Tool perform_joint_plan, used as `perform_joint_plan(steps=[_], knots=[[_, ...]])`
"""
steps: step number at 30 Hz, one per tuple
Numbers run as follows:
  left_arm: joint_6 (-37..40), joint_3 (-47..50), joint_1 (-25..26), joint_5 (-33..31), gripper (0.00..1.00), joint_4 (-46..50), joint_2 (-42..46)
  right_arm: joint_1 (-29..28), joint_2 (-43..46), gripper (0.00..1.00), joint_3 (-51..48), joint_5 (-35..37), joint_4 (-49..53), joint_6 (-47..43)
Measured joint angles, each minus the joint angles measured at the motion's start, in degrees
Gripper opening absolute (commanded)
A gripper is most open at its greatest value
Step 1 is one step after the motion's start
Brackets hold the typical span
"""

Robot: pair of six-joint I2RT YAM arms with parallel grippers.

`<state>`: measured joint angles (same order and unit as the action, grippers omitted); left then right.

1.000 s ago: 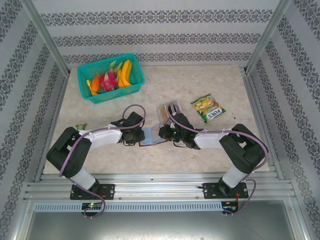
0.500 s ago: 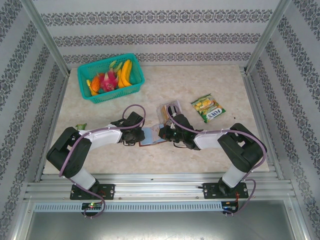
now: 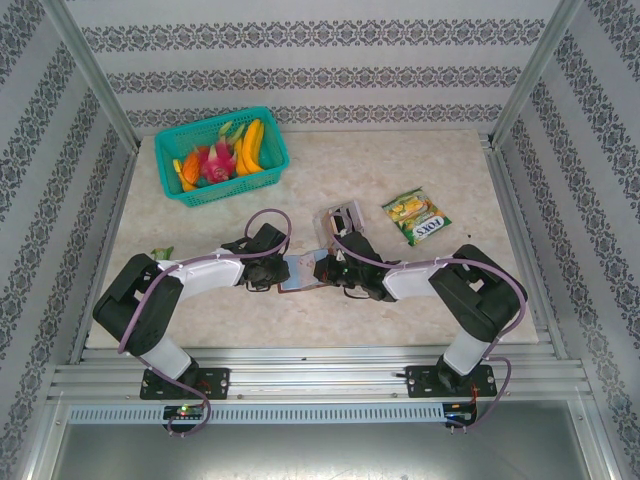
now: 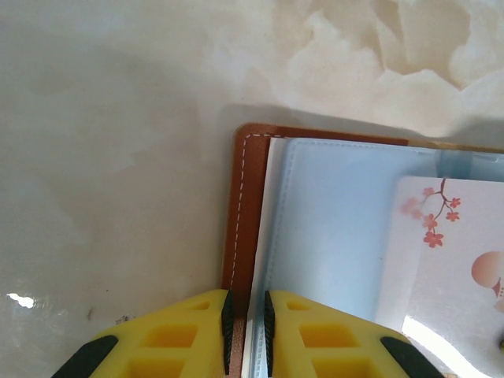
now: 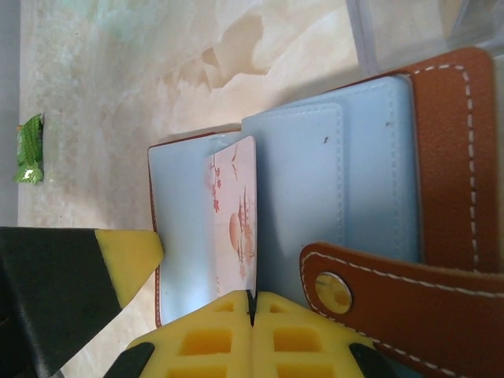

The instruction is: Put the credit cards into the card holder

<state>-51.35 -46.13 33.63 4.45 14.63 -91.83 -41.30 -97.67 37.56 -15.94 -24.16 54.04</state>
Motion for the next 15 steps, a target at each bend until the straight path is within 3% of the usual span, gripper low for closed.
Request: perform_joint_plan(steps=[9,11,13,15], knots=[[0.0,0.0,0.0,0.2,0.21,0.0,0.0,-2.1,-1.8,0.02,3.5,1.6,2.8,0.1],[0.0,0.0,0.0,0.2,0.22,0.0,0.0,-2.7,-3.0,0.06,4.8,1.7,3.0,0.3],[0.0,0.0,0.0,0.2,0.22,0.0,0.0,-2.7,-3.5,0.17,5.0,1.7,3.1,0.3],[0.0,0.0,0.0,0.2,0.21,-0.1,0.0,-2.7,-3.5,0.18,5.3,1.7,3.8,0.2]])
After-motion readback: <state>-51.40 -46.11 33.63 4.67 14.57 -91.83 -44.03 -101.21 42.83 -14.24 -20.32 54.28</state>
